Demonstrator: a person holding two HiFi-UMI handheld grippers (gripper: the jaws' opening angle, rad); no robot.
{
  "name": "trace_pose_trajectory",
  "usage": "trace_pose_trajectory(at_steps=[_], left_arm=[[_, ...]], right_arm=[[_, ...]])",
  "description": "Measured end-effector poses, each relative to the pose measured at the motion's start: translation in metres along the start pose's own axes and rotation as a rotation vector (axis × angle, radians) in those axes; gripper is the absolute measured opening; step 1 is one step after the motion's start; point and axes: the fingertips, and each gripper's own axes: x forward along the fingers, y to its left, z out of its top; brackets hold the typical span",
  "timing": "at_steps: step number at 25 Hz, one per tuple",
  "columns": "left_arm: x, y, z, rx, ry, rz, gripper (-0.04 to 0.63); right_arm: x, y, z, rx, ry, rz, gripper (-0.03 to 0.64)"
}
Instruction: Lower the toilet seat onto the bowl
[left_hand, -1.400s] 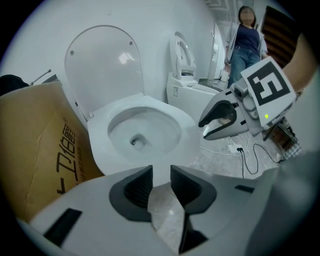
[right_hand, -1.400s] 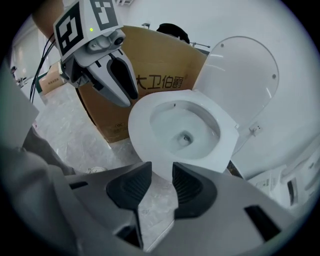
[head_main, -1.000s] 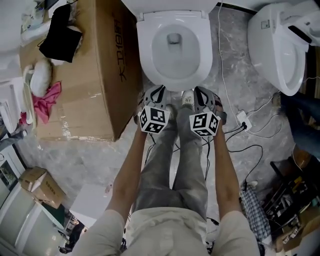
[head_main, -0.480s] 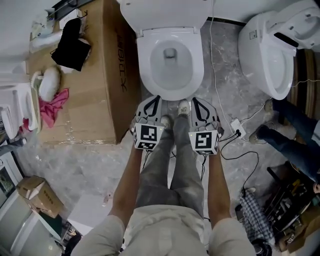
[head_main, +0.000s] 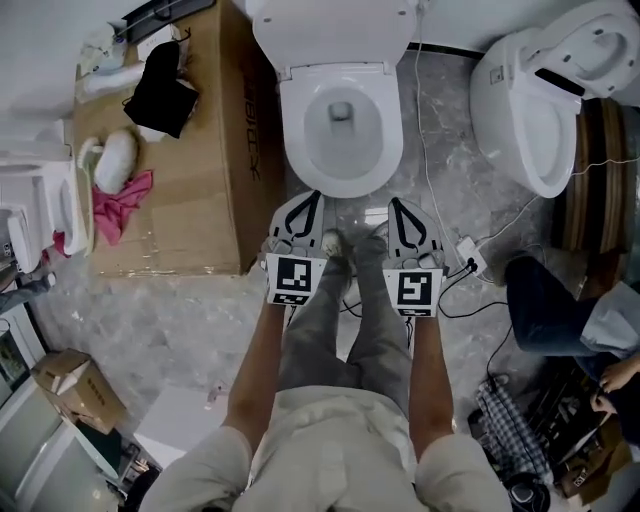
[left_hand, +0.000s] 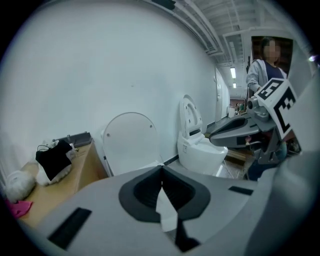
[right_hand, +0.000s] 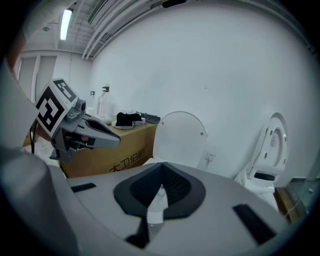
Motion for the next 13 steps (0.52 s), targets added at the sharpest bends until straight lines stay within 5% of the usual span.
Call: trace_pose_trajectory(at_steps=[13], left_arm=[[-0.016, 0.013, 0.023, 0.024, -0.023, 0.031, 0.012]], right_arm=[[0.001, 0.001, 0.026, -0.004, -0.036, 0.011, 0.005]])
